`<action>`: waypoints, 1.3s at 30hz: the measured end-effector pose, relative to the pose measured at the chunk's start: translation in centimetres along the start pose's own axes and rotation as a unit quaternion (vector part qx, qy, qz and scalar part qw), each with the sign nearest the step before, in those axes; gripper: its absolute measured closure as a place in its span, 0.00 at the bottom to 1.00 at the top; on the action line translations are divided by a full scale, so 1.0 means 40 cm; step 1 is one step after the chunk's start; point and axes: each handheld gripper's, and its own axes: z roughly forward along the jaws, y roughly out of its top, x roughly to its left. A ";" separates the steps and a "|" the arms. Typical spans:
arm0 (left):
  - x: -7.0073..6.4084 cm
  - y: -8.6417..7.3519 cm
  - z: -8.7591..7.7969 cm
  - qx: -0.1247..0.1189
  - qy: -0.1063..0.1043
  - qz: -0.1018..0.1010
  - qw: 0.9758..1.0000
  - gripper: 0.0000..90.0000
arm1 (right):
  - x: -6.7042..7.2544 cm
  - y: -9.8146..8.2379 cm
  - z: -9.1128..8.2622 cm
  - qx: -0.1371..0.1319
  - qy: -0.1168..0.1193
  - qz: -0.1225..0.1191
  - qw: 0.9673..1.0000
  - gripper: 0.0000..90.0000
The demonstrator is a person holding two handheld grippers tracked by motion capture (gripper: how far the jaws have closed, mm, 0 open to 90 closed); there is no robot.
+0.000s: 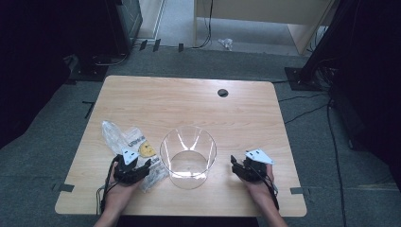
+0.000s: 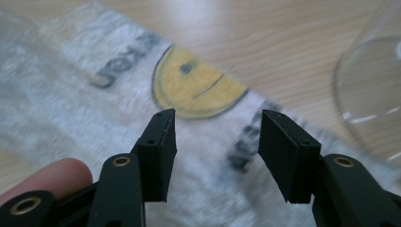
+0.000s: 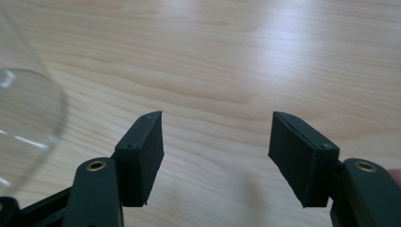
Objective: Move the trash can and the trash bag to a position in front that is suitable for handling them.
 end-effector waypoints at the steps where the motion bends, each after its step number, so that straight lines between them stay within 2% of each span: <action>1: 0.007 -0.006 0.000 0.003 -0.005 0.001 1.000 0.51 | -0.012 -0.006 -0.004 0.003 -0.004 0.002 1.000 0.40; 3: 0.021 -0.018 -0.002 0.012 -0.030 0.007 0.999 0.52 | -0.031 -0.018 -0.014 0.008 -0.008 0.005 1.000 0.40; 5: 0.032 -0.031 -0.004 0.013 -0.037 0.012 0.999 0.53 | -0.047 -0.028 -0.020 0.010 -0.008 0.009 1.000 0.40; 8: 0.047 -0.041 -0.012 0.008 -0.035 0.030 0.999 0.58 | -0.068 -0.038 -0.021 0.014 -0.018 0.016 1.000 0.40; 9: 0.050 -0.043 -0.014 0.007 -0.038 0.032 0.999 0.61 | -0.076 -0.040 -0.020 0.015 -0.023 0.020 0.999 0.40; 10: 0.058 -0.045 -0.017 0.007 -0.043 0.043 0.998 0.63 | -0.080 -0.041 -0.019 0.016 -0.026 0.021 0.999 0.40; 11: 0.063 -0.046 -0.018 0.008 -0.048 0.042 0.998 0.67 | -0.085 -0.043 -0.019 0.017 -0.029 0.022 0.999 0.40; 14: 0.090 -0.053 -0.030 0.013 -0.071 0.061 0.996 0.82 | -0.093 -0.045 -0.020 0.017 -0.025 0.028 0.999 0.40; 16: 0.107 -0.058 -0.039 0.008 -0.074 0.063 0.995 0.88 | -0.095 -0.049 -0.020 0.020 -0.029 0.023 0.999 0.40; 18: 0.125 -0.058 -0.049 0.001 -0.075 0.049 0.996 0.85 | -0.098 -0.051 -0.019 0.024 -0.029 0.017 0.999 0.40; 19: 0.137 -0.054 -0.058 -0.005 -0.072 0.031 0.997 0.77 | -0.099 -0.051 -0.019 0.024 -0.028 0.019 0.999 0.40; 20: 0.145 -0.049 -0.064 -0.007 -0.062 0.017 0.998 0.64 | -0.100 -0.050 -0.019 0.026 -0.026 0.022 0.999 0.40; 21: 0.151 -0.046 -0.068 -0.009 -0.054 0.006 0.998 0.56 | -0.101 -0.050 -0.018 0.026 -0.026 0.022 0.999 0.40; 23: 0.165 -0.036 -0.071 -0.009 -0.031 -0.036 0.999 0.45 | -0.101 -0.049 -0.016 0.029 -0.025 0.020 0.999 0.39; 24: 0.168 -0.033 -0.068 -0.007 -0.019 -0.051 0.999 0.42 | -0.100 -0.048 -0.016 0.031 -0.025 0.018 0.999 0.39; 26: 0.174 -0.026 -0.055 0.003 0.017 -0.086 0.996 0.34 | -0.098 -0.049 -0.015 0.032 -0.026 0.012 0.999 0.39; 27: 0.175 -0.024 -0.047 0.008 0.029 -0.096 0.995 0.31 | -0.097 -0.049 -0.015 0.032 -0.025 0.012 0.999 0.39; 30: 0.175 -0.021 -0.020 0.024 0.042 -0.108 0.993 0.29 | -0.097 -0.048 -0.013 0.037 -0.024 0.014 0.999 0.39; 31: 0.173 -0.021 -0.014 0.029 0.042 -0.105 0.993 0.32 | -0.098 -0.048 -0.011 0.036 -0.023 0.014 0.999 0.39; 33: 0.164 -0.022 -0.006 0.030 0.043 -0.087 0.995 0.39 | -0.098 -0.046 -0.008 0.037 -0.022 0.018 0.999 0.39; 35: 0.163 -0.017 -0.003 0.029 0.032 -0.073 0.996 0.50 | -0.097 -0.044 -0.006 0.038 -0.020 0.019 0.999 0.39; 37: 0.165 -0.009 0.009 0.025 0.024 -0.049 0.998 0.59 | -0.097 -0.044 -0.004 0.041 -0.020 0.019 0.999 0.40; 39: 0.171 0.003 0.030 0.010 0.008 -0.018 1.000 0.68 | -0.097 -0.045 -0.004 0.041 -0.019 0.021 0.999 0.40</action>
